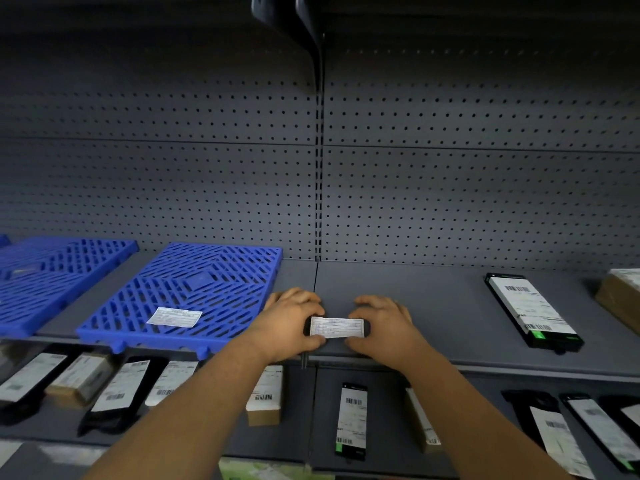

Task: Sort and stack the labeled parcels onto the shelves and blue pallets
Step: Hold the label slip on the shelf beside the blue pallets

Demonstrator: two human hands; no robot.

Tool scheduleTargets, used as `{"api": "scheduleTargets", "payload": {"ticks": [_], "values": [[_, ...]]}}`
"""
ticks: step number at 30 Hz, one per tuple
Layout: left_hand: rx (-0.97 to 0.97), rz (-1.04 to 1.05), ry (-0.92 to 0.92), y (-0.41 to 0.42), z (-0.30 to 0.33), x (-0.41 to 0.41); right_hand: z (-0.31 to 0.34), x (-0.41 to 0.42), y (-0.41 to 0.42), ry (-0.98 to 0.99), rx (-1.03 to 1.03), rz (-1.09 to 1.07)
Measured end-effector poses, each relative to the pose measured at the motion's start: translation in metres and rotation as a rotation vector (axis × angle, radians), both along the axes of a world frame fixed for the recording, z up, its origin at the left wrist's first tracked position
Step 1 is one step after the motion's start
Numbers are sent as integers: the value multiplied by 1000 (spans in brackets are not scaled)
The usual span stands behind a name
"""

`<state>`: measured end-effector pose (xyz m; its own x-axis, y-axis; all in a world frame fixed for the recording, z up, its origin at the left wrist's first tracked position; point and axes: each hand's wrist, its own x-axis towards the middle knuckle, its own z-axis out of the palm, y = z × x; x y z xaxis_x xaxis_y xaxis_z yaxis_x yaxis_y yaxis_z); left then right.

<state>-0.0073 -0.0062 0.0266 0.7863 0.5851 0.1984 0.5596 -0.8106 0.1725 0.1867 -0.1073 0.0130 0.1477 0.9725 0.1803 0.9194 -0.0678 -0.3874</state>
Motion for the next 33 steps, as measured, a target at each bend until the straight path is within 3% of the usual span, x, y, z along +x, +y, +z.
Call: {"api": "scheduleTargets", "payload": {"ticks": [17, 33], "values": [[-28, 68, -127, 2, 13, -68, 22, -67, 7, -76, 142, 57], [32, 75, -104, 60, 19, -308, 17, -307, 68, -29, 130, 38]]}}
